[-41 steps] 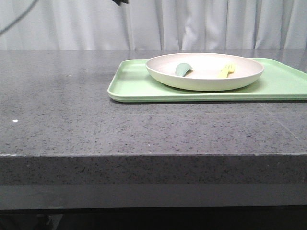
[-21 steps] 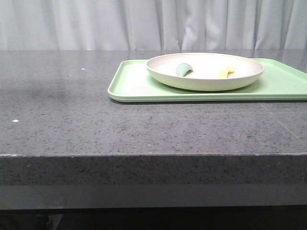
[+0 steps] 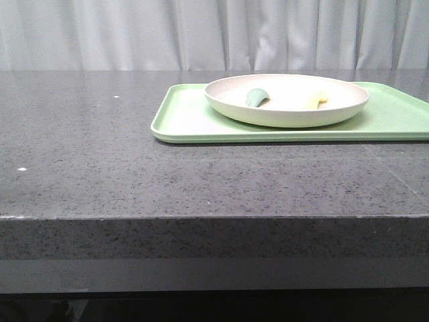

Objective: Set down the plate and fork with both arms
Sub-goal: 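Raise the left gripper away from the plate, then lower the right gripper onto the yellow fork on the plate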

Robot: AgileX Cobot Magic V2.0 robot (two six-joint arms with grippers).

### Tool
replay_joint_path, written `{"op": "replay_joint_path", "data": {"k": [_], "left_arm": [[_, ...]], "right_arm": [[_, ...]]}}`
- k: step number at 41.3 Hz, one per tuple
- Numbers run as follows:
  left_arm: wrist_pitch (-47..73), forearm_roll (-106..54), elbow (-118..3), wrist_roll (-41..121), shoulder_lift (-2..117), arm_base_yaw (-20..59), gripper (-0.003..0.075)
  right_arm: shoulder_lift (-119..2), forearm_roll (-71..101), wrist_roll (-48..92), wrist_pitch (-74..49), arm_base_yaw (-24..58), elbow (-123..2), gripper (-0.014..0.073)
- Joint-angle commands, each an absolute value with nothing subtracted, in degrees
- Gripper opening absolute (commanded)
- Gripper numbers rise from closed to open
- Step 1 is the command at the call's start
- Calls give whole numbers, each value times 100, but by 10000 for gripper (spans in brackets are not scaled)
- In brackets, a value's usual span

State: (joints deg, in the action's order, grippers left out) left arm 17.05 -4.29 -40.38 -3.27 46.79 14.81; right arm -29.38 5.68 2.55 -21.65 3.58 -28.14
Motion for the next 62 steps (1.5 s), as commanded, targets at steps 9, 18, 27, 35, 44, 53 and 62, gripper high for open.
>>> {"op": "replay_joint_path", "data": {"k": [9,18,27,35,44,53,62], "left_arm": [[812,-458,-2917,-321,2776,1481,-18],[814,-316,-2673,-298,2305,1481,-18],[792,-316,-2673,-298,2305,1481,-18],[792,-316,-2673,-298,2305,1481,-18],[792,-316,-2673,-298,2327,1481,-18],[792,-316,-2673,-298,2327,1481,-18],[792,-316,-2673,-298,2327,1481,-18]], "right_arm": [[-3671,1008,286,-1757,362,-3307,540],[-5305,1267,286,-2133,500,-4522,528],[-7072,1369,105,-3023,1481,-6176,528],[-8524,1364,-536,-3737,1552,-7536,528],[-9570,1364,-947,-4148,1435,-8380,528],[-10087,1382,-984,-4047,1379,-8572,528],[-10338,1453,-984,-3988,1391,-8604,528]]}}
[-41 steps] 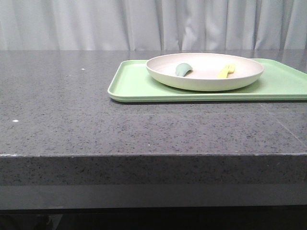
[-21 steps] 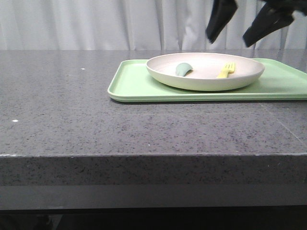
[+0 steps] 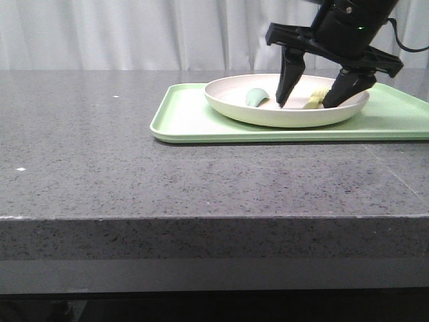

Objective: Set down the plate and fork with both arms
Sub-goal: 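Lower the right gripper onto the yellow fork on the plate, then grasp the yellow fork and carry it past the plate edge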

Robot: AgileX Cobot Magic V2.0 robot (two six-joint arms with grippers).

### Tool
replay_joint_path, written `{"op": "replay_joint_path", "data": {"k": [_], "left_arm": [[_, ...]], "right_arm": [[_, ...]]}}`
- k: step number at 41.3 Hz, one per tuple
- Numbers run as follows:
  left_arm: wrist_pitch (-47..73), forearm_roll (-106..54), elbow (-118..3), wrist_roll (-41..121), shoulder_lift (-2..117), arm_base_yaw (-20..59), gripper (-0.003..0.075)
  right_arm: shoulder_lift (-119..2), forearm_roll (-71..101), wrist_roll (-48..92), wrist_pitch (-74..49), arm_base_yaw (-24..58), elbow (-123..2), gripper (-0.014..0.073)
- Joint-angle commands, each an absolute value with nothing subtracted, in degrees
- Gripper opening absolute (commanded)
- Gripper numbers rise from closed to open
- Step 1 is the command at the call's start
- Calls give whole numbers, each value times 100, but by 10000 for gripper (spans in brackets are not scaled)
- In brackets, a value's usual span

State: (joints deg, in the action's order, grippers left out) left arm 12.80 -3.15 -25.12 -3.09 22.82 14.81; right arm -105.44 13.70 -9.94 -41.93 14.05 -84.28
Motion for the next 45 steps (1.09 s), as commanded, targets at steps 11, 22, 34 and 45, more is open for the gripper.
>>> {"op": "replay_joint_path", "data": {"k": [11,22,34,45], "left_arm": [[792,-316,-2673,-298,2327,1481,-18],[792,-316,-2673,-298,2327,1481,-18],[792,-316,-2673,-298,2327,1481,-18],[792,-316,-2673,-298,2327,1481,-18]], "right_arm": [[-10363,1453,-984,-4036,1391,-8604,321],[-10257,1453,-984,-3984,1391,-8703,29],[-9807,1442,-947,-4353,1204,-9167,29],[-9670,1382,-410,-5136,313,-9289,29]]}}
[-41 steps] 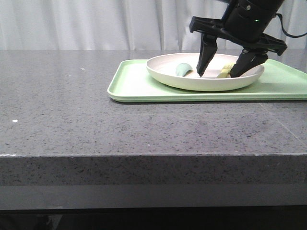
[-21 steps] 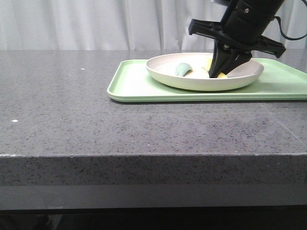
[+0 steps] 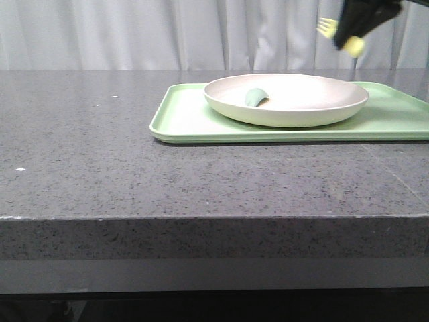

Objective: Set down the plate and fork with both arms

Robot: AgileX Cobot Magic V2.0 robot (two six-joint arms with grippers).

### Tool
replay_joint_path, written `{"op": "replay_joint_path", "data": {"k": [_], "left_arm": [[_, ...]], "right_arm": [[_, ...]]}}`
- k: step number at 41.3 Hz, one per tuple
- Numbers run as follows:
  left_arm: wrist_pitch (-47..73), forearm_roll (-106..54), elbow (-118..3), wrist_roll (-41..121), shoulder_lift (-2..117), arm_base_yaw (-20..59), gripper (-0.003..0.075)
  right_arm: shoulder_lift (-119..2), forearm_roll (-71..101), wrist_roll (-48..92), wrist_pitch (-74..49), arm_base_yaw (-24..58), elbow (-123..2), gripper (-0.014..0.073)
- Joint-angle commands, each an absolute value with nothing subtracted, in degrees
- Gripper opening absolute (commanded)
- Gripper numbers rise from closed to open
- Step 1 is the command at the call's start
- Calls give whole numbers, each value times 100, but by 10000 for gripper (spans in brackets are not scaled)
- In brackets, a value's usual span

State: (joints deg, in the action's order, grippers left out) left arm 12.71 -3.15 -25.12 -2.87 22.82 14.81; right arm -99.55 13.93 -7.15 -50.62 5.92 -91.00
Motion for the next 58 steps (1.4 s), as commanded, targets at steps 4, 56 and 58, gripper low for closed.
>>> {"op": "replay_joint_path", "data": {"k": [4,56,58], "left_arm": [[792,-316,-2673,-298,2327,1481,-18],[792,-316,-2673,-298,2327,1481,-18],[792,-316,-2673,-298,2327,1481,-18]], "right_arm": [[-9751,1382,-155,-5302,-4,-9282,29],[-8463,1269,362,-5343,-36,-8586,8],[-8150,1269,386,-5125,0,-8255,-22]]}}
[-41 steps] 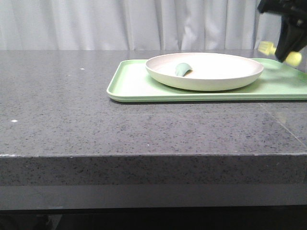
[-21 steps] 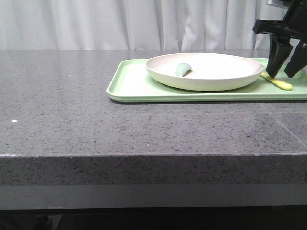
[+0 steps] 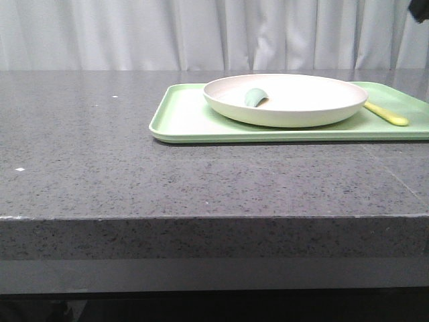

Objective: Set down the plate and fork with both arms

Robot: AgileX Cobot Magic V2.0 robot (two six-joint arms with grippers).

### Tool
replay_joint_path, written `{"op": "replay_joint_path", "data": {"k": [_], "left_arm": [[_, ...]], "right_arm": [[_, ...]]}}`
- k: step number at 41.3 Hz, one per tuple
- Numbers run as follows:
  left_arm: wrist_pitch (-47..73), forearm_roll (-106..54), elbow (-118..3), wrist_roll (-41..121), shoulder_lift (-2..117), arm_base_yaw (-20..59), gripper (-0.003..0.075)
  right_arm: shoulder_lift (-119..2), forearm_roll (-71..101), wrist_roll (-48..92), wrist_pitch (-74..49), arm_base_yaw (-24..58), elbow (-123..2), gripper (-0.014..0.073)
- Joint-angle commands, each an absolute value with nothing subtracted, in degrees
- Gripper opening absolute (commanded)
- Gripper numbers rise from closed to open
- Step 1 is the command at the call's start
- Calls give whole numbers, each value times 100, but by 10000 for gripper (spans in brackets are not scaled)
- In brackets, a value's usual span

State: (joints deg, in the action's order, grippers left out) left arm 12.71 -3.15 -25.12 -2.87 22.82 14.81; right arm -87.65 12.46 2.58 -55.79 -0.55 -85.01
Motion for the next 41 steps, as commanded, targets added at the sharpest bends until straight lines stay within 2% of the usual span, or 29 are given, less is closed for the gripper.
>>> {"op": "replay_joint_path", "data": {"k": [1,11,25,41], "left_arm": [[792,-316,-2673,-298,2327,1481,-18],[812,-316,-2673,-298,2327,1481,-18],[812,-316,-2673,-298,2327,1481,-18],[812,-316,-2673,-298,2327,1481,-18]], "right_arm": [[-8027,1269,399,-5022,21,-8053,-32],[-6552,1269,561,-3833,34,-6197,-51],[-3892,1269,748,-2174,34,-3602,-51],[-1342,1269,748,-1580,34,-2256,-51]]}}
